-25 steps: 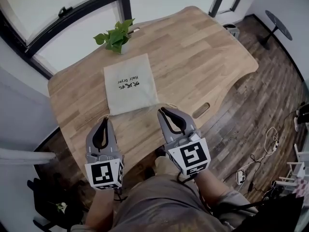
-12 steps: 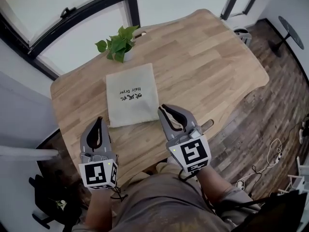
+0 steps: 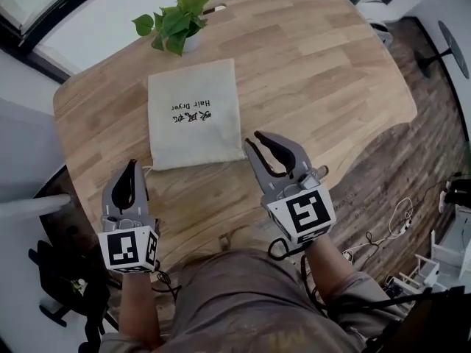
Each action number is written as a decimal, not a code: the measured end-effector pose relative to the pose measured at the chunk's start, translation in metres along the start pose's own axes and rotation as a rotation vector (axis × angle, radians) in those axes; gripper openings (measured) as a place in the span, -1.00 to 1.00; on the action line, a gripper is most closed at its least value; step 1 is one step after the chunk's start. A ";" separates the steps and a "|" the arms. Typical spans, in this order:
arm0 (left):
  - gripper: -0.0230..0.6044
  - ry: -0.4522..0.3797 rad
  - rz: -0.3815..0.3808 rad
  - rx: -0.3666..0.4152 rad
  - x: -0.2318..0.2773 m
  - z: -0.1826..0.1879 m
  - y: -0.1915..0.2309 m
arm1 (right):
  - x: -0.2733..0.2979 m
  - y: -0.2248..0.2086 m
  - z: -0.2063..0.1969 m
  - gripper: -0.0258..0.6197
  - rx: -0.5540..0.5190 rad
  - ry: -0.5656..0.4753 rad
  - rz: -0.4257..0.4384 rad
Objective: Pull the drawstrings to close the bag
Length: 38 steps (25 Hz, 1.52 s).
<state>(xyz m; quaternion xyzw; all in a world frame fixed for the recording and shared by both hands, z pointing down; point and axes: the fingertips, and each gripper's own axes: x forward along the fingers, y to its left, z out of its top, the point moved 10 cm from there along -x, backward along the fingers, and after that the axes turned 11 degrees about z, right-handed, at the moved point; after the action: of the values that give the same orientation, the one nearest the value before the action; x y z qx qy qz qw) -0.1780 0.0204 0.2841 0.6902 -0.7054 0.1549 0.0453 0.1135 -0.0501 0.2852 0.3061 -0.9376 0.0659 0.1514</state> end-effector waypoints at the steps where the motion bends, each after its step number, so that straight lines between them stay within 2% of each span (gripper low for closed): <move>1: -0.92 0.019 -0.004 -0.003 0.002 -0.009 0.001 | 0.003 -0.001 -0.006 -0.60 -0.008 0.016 0.008; 5: -0.89 0.093 -0.025 -0.024 0.016 -0.044 0.005 | 0.014 -0.005 -0.038 -0.40 -0.033 0.106 0.063; 8: -0.58 0.147 -0.072 -0.020 0.024 -0.072 0.009 | 0.024 -0.008 -0.071 -0.34 -0.062 0.215 0.127; 13: -0.37 0.233 -0.160 0.015 0.025 -0.108 0.018 | 0.029 -0.010 -0.115 -0.34 -0.054 0.338 0.226; 17: -0.37 0.261 -0.210 0.055 0.028 -0.121 0.024 | 0.034 -0.011 -0.132 -0.35 -0.070 0.376 0.249; 21: -0.37 0.282 -0.256 0.133 0.038 -0.135 0.028 | 0.038 -0.015 -0.142 -0.36 -0.086 0.451 0.271; 24: -0.35 0.310 -0.270 0.166 0.043 -0.141 0.034 | 0.042 -0.015 -0.145 -0.37 -0.092 0.475 0.303; 27: -0.32 0.335 -0.324 0.193 0.050 -0.145 0.033 | 0.042 -0.015 -0.144 -0.40 -0.096 0.494 0.332; 30: -0.30 0.357 -0.349 0.197 0.054 -0.145 0.031 | 0.043 -0.016 -0.143 -0.42 -0.092 0.511 0.355; 36: -0.30 0.467 -0.395 0.160 0.064 -0.143 0.036 | 0.044 -0.020 -0.142 -0.44 -0.104 0.542 0.390; 38: -0.30 0.482 -0.408 0.177 0.068 -0.140 0.034 | 0.045 -0.020 -0.142 -0.46 -0.117 0.554 0.400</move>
<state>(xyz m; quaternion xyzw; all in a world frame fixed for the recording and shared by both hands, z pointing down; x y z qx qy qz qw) -0.2358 -0.0053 0.4303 0.7621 -0.5051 0.3623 0.1810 0.1257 -0.0608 0.4342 0.0776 -0.9045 0.1208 0.4015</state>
